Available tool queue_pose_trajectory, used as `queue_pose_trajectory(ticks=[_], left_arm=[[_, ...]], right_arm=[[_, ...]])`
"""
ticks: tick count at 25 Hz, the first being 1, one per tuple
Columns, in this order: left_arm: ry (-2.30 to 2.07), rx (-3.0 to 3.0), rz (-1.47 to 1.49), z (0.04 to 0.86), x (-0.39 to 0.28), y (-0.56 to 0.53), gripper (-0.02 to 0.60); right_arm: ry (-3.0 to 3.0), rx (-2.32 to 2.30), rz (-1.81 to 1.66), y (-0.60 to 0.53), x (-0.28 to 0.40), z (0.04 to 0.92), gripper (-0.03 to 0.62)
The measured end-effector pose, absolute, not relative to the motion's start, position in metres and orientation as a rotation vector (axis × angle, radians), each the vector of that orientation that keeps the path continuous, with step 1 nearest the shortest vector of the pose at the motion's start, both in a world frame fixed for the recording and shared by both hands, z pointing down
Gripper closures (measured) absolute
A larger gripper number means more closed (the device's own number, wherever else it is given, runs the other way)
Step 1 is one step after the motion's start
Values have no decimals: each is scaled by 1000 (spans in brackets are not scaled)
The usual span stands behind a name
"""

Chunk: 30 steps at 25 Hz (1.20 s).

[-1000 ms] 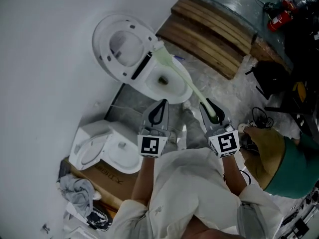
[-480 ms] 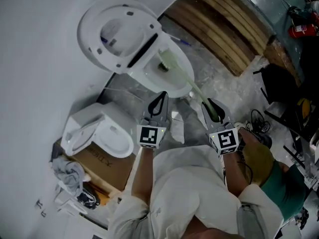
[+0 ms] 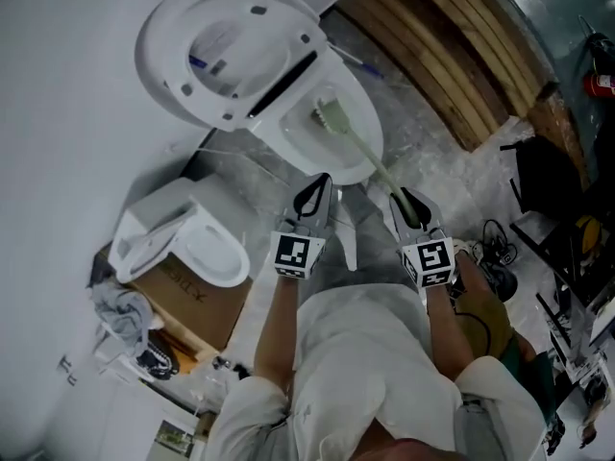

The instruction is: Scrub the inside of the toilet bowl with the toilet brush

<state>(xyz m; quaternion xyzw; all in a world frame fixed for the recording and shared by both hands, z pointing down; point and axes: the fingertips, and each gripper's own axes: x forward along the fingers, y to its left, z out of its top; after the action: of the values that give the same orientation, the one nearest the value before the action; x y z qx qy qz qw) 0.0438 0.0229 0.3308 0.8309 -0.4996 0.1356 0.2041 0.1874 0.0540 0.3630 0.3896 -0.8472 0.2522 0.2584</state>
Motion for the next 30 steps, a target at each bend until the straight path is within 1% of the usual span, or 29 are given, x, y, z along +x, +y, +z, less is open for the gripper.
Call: queue_pose_trajectory(ticks=[18, 30], left_arm=[[-1281, 2209, 432, 452, 22, 30, 563], [-1197, 2181, 475, 517, 15, 42, 563]], right_arm=[[-2174, 928, 741, 55, 137, 492, 505], [-2096, 881, 774, 70, 126, 566, 505]])
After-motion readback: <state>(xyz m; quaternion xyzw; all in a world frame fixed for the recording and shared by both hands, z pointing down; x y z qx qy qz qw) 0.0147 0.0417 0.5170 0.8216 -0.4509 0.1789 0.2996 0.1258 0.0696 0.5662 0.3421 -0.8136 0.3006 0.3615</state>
